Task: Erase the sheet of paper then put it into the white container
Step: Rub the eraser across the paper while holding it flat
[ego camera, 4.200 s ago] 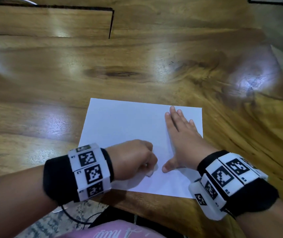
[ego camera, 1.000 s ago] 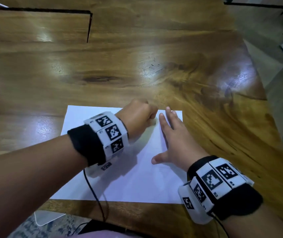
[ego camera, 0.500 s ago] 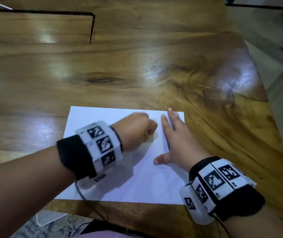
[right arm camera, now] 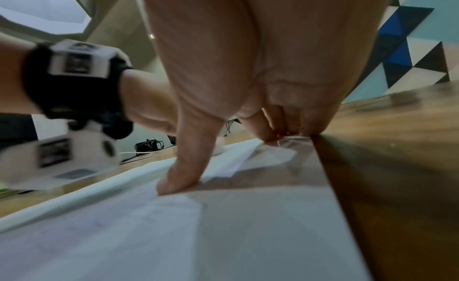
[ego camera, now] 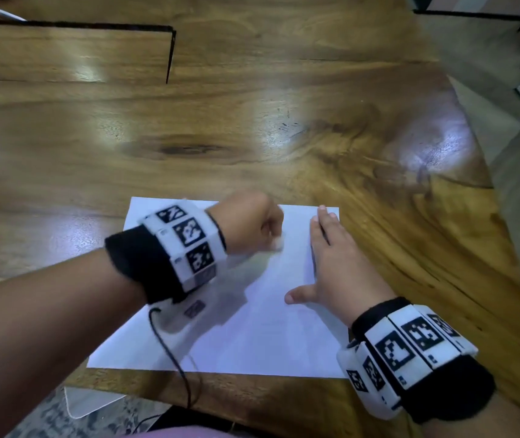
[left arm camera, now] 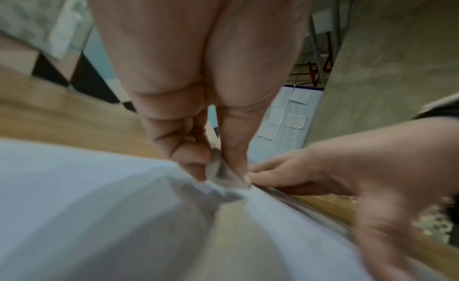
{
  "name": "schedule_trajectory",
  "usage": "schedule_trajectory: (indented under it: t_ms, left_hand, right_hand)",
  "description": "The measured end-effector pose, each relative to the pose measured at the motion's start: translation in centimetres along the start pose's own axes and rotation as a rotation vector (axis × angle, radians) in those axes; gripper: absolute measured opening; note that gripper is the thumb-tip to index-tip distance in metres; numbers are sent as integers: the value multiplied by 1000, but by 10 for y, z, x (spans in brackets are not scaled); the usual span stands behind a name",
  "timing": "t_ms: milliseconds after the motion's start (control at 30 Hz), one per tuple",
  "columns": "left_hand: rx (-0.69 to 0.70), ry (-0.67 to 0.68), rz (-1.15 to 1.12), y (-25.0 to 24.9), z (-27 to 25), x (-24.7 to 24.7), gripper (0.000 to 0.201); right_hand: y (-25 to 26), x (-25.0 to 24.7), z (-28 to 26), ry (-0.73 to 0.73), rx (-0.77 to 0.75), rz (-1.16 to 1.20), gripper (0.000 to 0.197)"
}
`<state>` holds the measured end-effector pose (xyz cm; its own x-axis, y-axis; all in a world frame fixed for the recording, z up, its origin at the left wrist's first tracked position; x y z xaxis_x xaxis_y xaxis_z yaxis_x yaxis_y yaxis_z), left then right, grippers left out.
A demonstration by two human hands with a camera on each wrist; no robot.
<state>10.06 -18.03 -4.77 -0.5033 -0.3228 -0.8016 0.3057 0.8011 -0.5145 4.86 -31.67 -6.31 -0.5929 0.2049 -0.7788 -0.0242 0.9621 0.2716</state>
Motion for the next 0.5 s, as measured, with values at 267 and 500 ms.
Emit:
schedule_trajectory:
  t_ms: [267, 500]
  left_hand:
    - [68, -137, 27, -13, 21, 6, 9]
    - [172, 126, 88, -9, -4, 18, 10]
  right_hand:
    - [0, 0, -1, 11, -2, 18, 125]
    - [1, -1, -2, 13, -3, -5, 126]
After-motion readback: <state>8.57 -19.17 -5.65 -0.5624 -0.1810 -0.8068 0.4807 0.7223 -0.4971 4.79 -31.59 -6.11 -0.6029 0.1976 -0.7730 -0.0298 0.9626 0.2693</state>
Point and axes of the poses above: each hand's wrist, its own z-axis towards the middle knuckle, its own x-axis out of the palm, y = z × x, the point moved 3 cm from there along z, towards the middle knuckle, and after that the axes turned 3 degrees about x, right-handed, at the moved point
